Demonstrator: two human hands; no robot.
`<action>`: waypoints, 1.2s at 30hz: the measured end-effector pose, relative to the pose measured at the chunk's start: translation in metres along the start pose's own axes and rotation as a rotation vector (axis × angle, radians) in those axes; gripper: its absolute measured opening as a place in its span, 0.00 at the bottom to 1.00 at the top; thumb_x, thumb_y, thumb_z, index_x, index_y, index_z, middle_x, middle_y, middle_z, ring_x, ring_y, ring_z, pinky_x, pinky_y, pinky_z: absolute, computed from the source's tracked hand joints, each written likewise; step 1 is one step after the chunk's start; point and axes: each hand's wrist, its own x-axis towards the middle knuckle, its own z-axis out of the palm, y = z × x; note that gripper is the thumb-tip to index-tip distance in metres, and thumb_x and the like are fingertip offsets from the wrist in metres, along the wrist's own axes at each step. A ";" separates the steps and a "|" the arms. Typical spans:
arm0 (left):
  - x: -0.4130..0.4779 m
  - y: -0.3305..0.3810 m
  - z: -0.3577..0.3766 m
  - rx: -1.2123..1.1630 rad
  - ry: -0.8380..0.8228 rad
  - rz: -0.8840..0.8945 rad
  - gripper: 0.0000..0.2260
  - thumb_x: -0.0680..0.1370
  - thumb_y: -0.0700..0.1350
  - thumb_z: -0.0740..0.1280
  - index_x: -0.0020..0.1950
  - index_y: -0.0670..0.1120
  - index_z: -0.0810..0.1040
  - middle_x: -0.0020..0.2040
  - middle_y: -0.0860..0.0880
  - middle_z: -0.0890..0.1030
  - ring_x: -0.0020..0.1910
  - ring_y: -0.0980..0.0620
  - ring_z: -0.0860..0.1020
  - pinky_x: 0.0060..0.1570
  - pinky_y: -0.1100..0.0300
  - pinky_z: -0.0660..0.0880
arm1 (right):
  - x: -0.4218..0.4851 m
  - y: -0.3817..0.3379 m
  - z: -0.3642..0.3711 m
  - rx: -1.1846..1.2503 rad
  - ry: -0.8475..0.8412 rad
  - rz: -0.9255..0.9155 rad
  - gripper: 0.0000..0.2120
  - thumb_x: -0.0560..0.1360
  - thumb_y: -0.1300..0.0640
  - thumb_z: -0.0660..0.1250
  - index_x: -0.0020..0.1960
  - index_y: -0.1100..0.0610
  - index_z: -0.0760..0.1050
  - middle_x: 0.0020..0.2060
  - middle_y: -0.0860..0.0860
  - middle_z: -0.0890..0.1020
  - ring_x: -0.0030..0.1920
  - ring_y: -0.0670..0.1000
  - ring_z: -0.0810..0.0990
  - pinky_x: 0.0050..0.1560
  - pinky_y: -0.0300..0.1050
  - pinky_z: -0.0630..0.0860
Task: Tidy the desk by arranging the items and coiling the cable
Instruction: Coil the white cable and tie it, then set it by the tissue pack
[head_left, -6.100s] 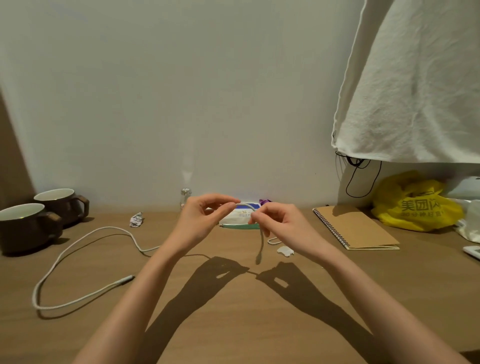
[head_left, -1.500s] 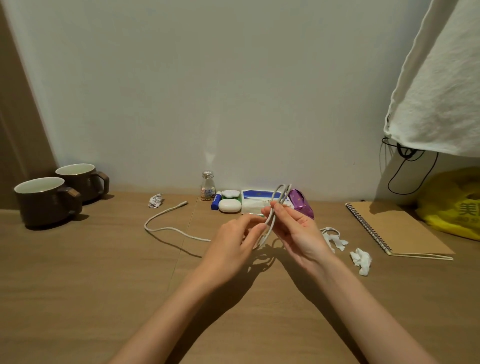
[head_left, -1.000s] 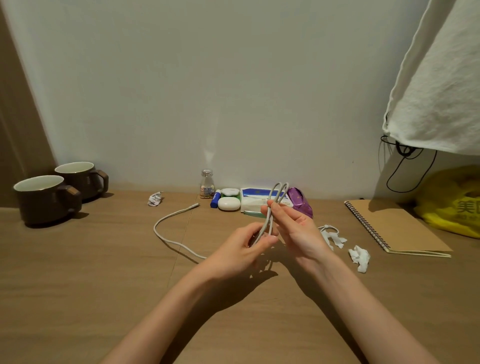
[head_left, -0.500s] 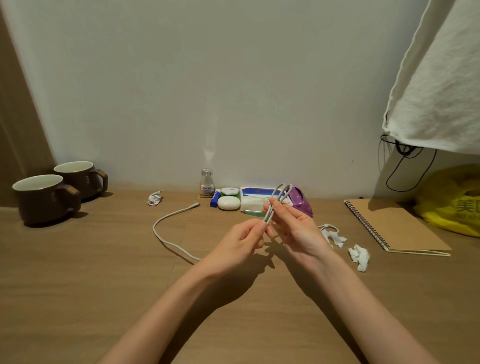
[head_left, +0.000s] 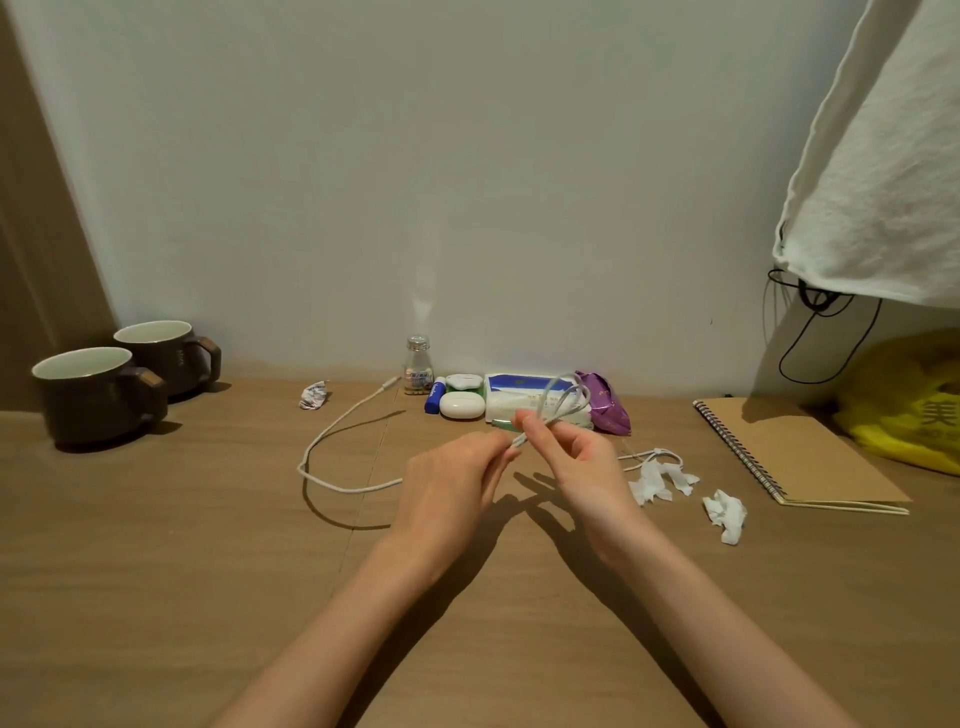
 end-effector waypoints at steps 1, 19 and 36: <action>-0.001 0.000 0.000 0.045 0.007 0.054 0.09 0.80 0.52 0.59 0.48 0.52 0.78 0.39 0.55 0.80 0.36 0.57 0.77 0.32 0.59 0.76 | 0.000 0.002 0.001 -0.017 0.042 -0.009 0.16 0.74 0.43 0.67 0.43 0.56 0.81 0.35 0.50 0.81 0.38 0.43 0.76 0.36 0.31 0.69; 0.004 0.003 -0.007 -0.086 -0.168 0.050 0.17 0.79 0.56 0.52 0.64 0.53 0.69 0.41 0.56 0.77 0.38 0.58 0.76 0.38 0.57 0.77 | 0.014 -0.015 -0.029 0.790 0.083 0.040 0.09 0.79 0.57 0.60 0.51 0.62 0.76 0.32 0.51 0.78 0.35 0.47 0.80 0.49 0.49 0.82; 0.007 -0.008 -0.011 -0.316 -0.283 0.115 0.14 0.75 0.58 0.60 0.48 0.53 0.81 0.40 0.60 0.70 0.42 0.59 0.70 0.37 0.68 0.66 | 0.012 -0.006 -0.036 -0.047 -0.049 -0.148 0.08 0.77 0.60 0.65 0.52 0.60 0.81 0.40 0.55 0.85 0.36 0.50 0.84 0.37 0.37 0.80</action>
